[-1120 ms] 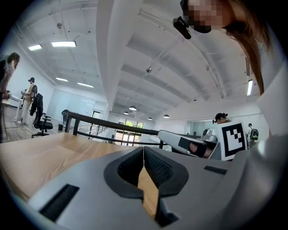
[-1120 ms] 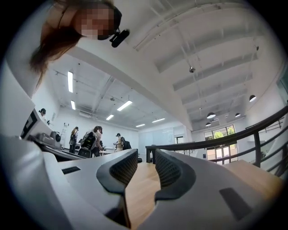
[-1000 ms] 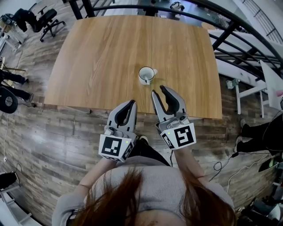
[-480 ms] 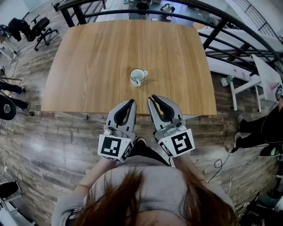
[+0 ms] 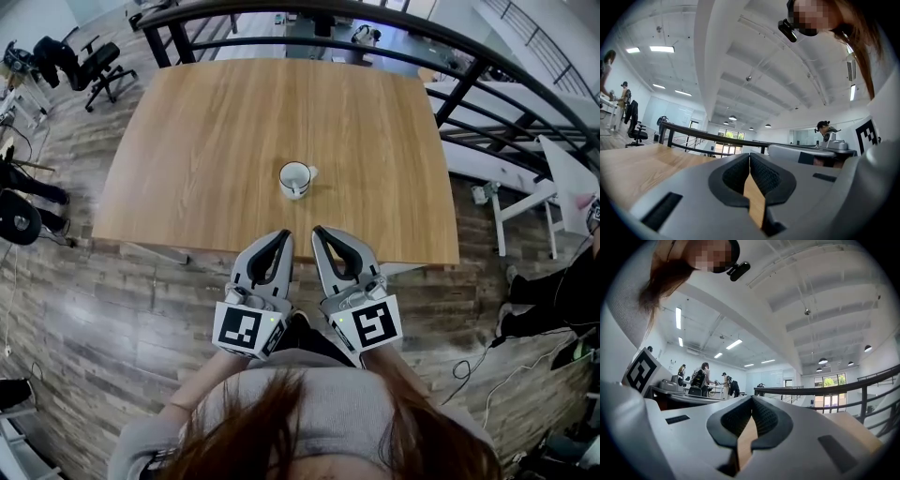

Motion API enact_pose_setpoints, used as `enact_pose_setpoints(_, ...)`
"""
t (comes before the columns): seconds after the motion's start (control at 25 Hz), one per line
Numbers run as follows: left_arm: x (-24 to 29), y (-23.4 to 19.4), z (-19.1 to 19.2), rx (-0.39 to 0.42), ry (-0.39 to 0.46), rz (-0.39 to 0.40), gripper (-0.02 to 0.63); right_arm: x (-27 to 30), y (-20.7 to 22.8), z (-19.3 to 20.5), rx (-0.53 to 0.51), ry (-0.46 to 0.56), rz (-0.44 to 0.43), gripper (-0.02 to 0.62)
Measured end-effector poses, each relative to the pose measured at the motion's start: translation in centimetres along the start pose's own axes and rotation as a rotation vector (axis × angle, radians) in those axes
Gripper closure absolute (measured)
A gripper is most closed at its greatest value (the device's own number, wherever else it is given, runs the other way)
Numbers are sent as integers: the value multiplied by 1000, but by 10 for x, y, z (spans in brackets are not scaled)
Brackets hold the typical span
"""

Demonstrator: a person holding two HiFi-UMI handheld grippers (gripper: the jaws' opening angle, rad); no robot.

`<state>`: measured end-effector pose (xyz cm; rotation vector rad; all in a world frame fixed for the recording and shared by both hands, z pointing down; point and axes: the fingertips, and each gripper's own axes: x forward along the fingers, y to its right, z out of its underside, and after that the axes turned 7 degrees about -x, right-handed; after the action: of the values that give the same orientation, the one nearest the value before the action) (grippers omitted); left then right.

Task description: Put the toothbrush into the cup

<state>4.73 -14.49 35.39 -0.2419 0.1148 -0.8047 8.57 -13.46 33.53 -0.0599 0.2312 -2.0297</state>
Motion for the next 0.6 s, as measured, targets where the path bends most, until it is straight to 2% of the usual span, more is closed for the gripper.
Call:
enact_pose_setpoints(0.24, -12, 3, 9, 2, 5, -22, 598, -12, 0, -3, 37, 24, -2, 581)
enact_pose_setpoints(0.6, -52, 33, 10, 6, 52, 37, 598, -57, -33, -21, 37, 52, 32, 581)
